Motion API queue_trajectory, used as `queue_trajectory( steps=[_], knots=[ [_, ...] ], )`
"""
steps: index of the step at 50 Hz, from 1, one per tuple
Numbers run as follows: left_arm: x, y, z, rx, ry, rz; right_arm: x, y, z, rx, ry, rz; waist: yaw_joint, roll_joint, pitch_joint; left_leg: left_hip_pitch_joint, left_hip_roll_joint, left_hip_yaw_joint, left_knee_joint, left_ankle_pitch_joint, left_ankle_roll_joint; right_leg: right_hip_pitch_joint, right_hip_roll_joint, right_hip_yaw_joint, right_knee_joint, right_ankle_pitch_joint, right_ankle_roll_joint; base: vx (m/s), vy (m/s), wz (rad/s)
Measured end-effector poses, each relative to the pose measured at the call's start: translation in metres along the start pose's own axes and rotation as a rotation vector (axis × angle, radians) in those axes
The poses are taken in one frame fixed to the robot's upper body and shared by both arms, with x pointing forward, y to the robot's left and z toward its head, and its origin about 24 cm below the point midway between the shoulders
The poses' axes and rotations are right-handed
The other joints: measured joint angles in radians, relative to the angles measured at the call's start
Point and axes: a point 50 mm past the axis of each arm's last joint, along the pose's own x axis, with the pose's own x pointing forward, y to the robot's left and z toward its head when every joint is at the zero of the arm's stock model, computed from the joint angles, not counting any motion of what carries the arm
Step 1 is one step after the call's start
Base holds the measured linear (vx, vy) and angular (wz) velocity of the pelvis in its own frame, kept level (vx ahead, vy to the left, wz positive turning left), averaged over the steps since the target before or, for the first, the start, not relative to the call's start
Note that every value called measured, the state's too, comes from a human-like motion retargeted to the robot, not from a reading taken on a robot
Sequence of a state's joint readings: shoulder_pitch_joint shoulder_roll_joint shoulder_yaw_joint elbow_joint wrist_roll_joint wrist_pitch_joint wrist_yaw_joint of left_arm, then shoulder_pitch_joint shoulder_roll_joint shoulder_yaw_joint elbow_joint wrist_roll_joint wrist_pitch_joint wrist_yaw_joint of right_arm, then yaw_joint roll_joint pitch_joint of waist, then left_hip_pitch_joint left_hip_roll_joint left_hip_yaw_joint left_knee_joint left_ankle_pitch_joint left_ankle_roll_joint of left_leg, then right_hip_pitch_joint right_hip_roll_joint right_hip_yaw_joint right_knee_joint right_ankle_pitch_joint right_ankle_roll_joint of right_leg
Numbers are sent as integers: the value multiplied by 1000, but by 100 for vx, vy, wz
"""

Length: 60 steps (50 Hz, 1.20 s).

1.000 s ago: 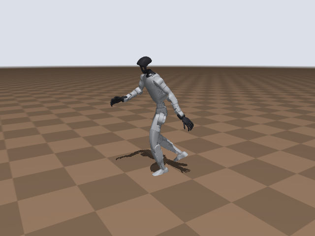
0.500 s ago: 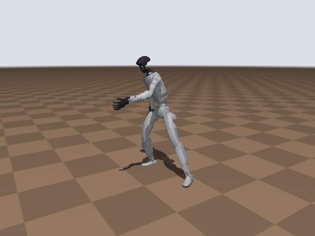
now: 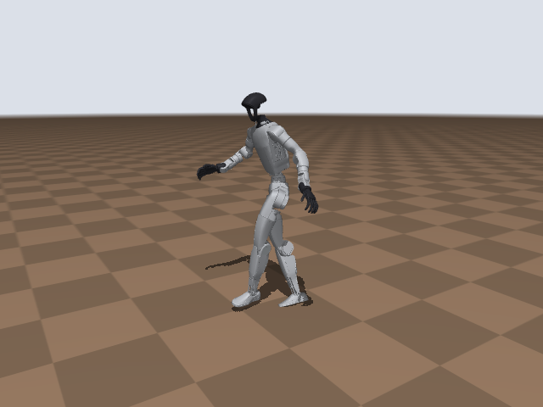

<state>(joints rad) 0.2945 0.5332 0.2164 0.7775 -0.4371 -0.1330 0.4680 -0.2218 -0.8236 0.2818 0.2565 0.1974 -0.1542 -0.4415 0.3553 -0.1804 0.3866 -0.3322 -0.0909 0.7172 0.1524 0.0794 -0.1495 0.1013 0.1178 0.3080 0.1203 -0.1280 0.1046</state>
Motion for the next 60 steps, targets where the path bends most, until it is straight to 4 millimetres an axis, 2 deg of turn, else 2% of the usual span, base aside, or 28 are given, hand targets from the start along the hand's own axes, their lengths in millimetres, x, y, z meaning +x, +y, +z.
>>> queue_trajectory(
  steps=[2,3,5,7,8,10,12,13,15,17,18,20,22,24,27,29,31,34,38,41,45,48,50,53,60],
  knots=[
    [6,50,11,-69,-57,113,5,-27,23,-50,-118,-82,59,-45,2,44,-46,170,57,10,4,70,17,1,-94,137,63,51,-71,-90],
    [6,73,16,-95,-81,162,5,-39,29,-74,-153,-124,67,-46,0,86,-56,236,86,14,14,105,33,-39,-129,186,88,55,-71,-37],
    [4,117,26,-124,-123,241,2,-62,35,-118,-191,-199,69,12,-8,194,-35,241,116,-6,37,169,83,-269,-112,222,106,58,-69,-31],
    [3,152,46,-85,-173,268,-4,-84,31,-169,-183,-245,99,133,-41,288,74,135,116,-137,78,140,73,-661,217,103,66,58,-63,-83],
    [5,165,63,-44,-215,270,-6,-95,27,-196,-164,-259,126,171,-75,304,138,111,125,-241,120,81,-7,-828,481,-2,29,51,-59,-97],
    [8,183,105,8,-321,306,-9,-114,18,-252,-107,-286,161,178,-122,282,224,106,212,-435,222,-38,-254,-994,958,-184,-80,43,-54,-58],
    [11,190,148,13,-427,371,-12,-133,4,-318,-20,-323,140,122,-120,208,253,85,376,-534,272,-192,-477,-927,1242,-235,-116,33,-52,75],
    [13,190,169,2,-472,402,-15,-141,-5,-354,33,-345,109,88,-116,161,255,56,446,-547,272,-288,-540,-842,1307,-225,-90,26,-55,182],
    [16,180,201,-21,-535,428,-23,-151,-26,-423,147,-362,22,52,-117,101,256,-27,495,-527,230,-424,-555,-665,1278,-206,-2,21,-58,242],
    [20,157,225,10,-588,369,-31,-154,-44,-468,245,-330,-67,56,-130,91,248,-120,423,-474,169,-435,-536,-586,1063,-209,43,16,-57,239],
    [20,144,236,61,-625,319,-35,-156,-51,-476,285,-300,-109,66,-137,100,244,-166,366,-442,139,-400,-531,-586,907,-203,45,13,-57,231],
    [13,115,260,251,-739,205,-46,-165,-61,-471,349,-240,-195,92,-150,135,234,-260,237,-376,81,-268,-491,-599,506,-144,52,10,-59,242],
    [-8,91,292,488,-927,123,-61,-184,-63,-465,389,-228,-268,77,-170,155,197,-341,134,-324,32,-147,-457,-511,136,-38,87,5,-62,247],
    [-42,72,328,664,-1153,77,-76,-205,-60,-482,405,-271,-310,46,-192,154,166,-404,71,-286,-10,-97,-458,-402,-18,-2,123,-1,-61,199],
    [-104,53,372,758,-1476,31,-94,-236,-44,-523,376,-370,-318,11,-199,125,160,-463,65,-262,-40,-54,-466,-381,-67,-66,146,-11,-55,113],
    [-141,50,389,745,-1638,22,-95,-248,-28,-544,322,-409,-303,-1,-185,105,177,-479,101,-263,-39,-31,-452,-398,-84,-114,137,-17,-52,32],
    [-171,49,399,711,-1756,14,-90,-254,-12,-570,264,-419,-276,3,-171,103,213,-475,124,-267,-28,-27,-422,-391,-87,-138,113,-18,-48,-28],
    [-200,45,400,675,-1870,-18,-74,-252,9,-620,180,-379,-247,15,-180,125,273,-423,112,-276,-1,-53,-378,-358,-70,-147,95,-15,-40,-52],
    [-226,41,398,693,-1971,-42,-52,-239,39,-641,57,-291,-258,-4,-219,144,300,-342,148,-296,14,-80,-364,-346,-65,-151,108,-8,-30,-14],
    [-238,45,400,701,-2003,-43,-46,-235,59,-638,-18,-261,-285,-12,-245,149,302,-328,254,-327,17,-75,-361,-366,-76,-155,111,-3,-20,25],
    [-242,47,402,687,-2002,-62,-47,-238,76,-625,-70,-256,-335,11,-293,188,298,-299,308,-361,25,-81,-338,-402,-84,-143,116,-2,-10,46],
    [-240,45,401,708,-1986,-86,-49,-239,80,-622,-75,-247,-378,37,-332,244,279,-273,178,-378,49,-94,-320,-432,-83,-128,125,-1,-3,56],
    [-237,42,399,736,-1967,-101,-51,-238,78,-624,-63,-229,-405,51,-354,272,265,-284,84,-348,60,-95,-311,-454,-82,-121,124,1,-1,56],
    [-230,38,397,775,-1933,-124,-54,-235,72,-614,-34,-195,-430,56,-378,289,252,-303,31,-309,34,-87,-313,-476,-79,-122,117,3,0,37],
    [-215,35,397,800,-1855,-153,-56,-232,63,-616,5,-175,-407,67,-400,321,248,-284,-2,-300,30,-82,-310,-463,-73,-127,68,0,1,-9]
  ],
)
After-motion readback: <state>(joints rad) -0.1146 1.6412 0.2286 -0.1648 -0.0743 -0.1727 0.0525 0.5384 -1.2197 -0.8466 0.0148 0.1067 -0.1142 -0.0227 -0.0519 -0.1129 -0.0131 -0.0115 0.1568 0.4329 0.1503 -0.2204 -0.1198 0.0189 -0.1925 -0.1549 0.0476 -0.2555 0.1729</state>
